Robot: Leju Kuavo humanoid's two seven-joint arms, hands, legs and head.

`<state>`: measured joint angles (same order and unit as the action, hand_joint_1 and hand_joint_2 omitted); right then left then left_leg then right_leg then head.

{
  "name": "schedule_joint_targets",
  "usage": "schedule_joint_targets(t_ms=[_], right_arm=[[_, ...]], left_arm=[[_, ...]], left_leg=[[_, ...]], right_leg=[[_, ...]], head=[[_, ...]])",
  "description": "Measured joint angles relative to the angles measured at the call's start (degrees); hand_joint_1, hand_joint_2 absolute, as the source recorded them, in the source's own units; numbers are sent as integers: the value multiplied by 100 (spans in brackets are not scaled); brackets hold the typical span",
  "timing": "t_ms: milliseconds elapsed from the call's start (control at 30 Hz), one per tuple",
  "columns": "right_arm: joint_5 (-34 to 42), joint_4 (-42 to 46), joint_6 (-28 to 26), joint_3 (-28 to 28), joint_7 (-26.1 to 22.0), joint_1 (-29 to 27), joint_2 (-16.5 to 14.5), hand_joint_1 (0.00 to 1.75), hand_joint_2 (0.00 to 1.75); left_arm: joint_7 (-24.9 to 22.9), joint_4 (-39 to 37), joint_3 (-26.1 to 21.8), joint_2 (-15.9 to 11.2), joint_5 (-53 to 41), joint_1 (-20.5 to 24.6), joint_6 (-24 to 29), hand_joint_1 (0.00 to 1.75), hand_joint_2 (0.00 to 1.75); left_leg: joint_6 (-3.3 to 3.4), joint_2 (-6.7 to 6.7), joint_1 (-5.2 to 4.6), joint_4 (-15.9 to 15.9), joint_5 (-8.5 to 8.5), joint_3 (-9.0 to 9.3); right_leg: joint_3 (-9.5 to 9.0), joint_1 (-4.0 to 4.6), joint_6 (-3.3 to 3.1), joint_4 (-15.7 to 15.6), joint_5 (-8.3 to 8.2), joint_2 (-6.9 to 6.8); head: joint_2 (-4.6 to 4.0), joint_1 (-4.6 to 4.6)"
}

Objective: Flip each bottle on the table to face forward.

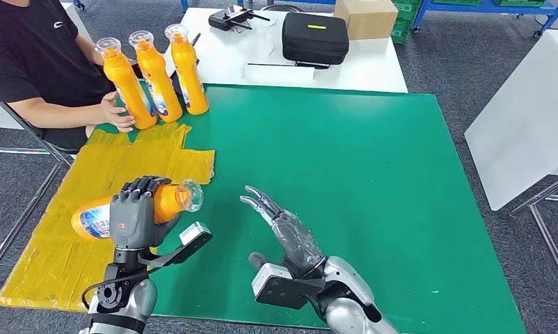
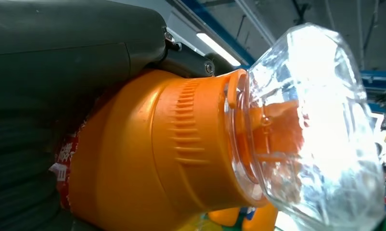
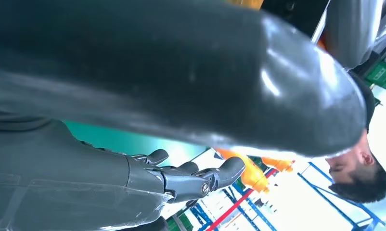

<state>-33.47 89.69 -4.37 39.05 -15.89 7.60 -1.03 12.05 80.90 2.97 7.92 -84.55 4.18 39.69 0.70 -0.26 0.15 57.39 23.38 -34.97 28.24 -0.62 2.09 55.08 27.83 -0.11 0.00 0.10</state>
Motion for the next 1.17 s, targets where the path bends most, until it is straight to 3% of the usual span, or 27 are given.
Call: schedule_joint_targets(t_ms=[300,400,533,667,933,1167], right_arm=[[26,-6,-16,1,-4,32,32,0,0],[128,-27,-81,3,-13,75,68,0,0],[300,-61,-154,5,-81,128,155,0,0],[431,-65,-163,15,-125,156,286,0,0],[521,-86,-126,25,-131,232,401,0,0],[504,-135,-66,33,-142,278,400,0,0]], left_arm=[[-86,-275,-4,-20,-109,78,24,175,175],[-608,-538,161,-133,-409,163,33,175,175],[-1434,-1167,799,-421,-525,321,33,170,175],[-1529,-1994,1269,-577,-546,470,33,0,175],[-1856,-3592,1680,-717,-544,1140,92,0,175],[-1915,-4326,1803,-715,-535,1560,105,0,175]], left_leg=[[0,0,2,-1,1,-1],[0,0,1,-1,0,0],[0,-3,0,-1,0,0],[0,1,-2,0,0,0],[0,-8,-1,-3,0,23],[-3,-12,-1,-9,4,77]], right_leg=[[2,1,0,0,1,0],[2,1,0,0,1,0],[0,0,0,0,0,-1],[0,-2,0,0,0,1],[-26,2,-1,0,1,-6],[-29,3,-5,-1,8,-9]], head=[[0,0],[0,0],[0,0],[0,0],[0,-2],[0,-1]])
